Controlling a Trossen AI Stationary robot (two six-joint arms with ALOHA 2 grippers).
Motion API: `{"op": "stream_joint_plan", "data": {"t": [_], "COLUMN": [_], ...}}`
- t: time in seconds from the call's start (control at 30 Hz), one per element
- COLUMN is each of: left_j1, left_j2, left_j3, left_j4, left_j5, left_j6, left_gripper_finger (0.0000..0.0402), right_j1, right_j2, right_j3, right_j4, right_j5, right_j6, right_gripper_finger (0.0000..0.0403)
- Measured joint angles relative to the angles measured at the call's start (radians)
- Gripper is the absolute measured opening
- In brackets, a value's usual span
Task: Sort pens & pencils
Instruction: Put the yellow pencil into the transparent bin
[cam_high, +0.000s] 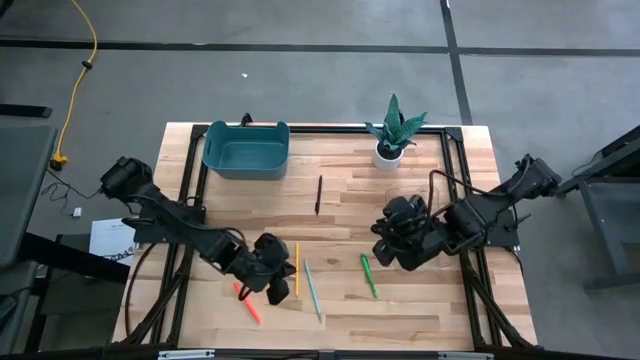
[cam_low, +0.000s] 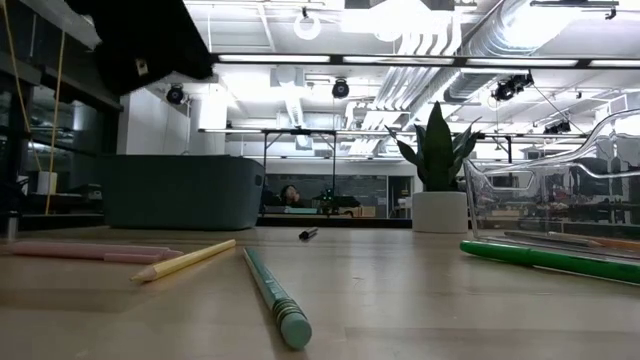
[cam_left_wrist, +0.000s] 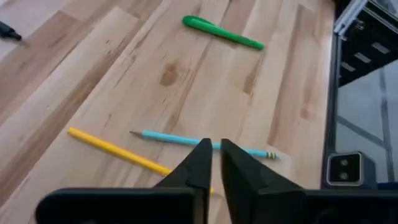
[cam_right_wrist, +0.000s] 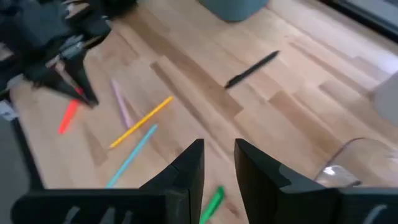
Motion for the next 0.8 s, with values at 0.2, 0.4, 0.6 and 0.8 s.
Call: {"op": "stream_joint_plan", "data": {"t": [0.2, 0.4, 0.6, 0.8], "left_j1": [0.006, 0.007, 0.014, 0.034], "left_j2": [0.081, 0.133, 0.204, 0.257], "left_j3": [0.064, 0.15, 0.279, 0.386], "left_j4": [-0.052, -0.198, -0.349, -0.519], "left_j5": [0.023, -0.021, -0.031, 0.004], "left_j6": [-0.106, -0.183, -0.231, -0.354], "left_gripper_finger": [0.01, 0.0103, 0.0061, 0.0033], "right_j1": [-0.006, -0.015, -0.035, -0.071], "right_j2": [0.0, -0.052, -0.15, -0.253], "right_j3": [0.0, -0.001, -0.001, -0.002], "right_j4": [-0.125, -0.242, -0.321, -0.363], "right_j5": [-0.002, -0.002, 0.027, 0.017], "right_j6": [0.023, 0.076, 0.017, -0.133], "right_gripper_finger": [0.0079, 0.0079, 0.0079, 0.0079]}}
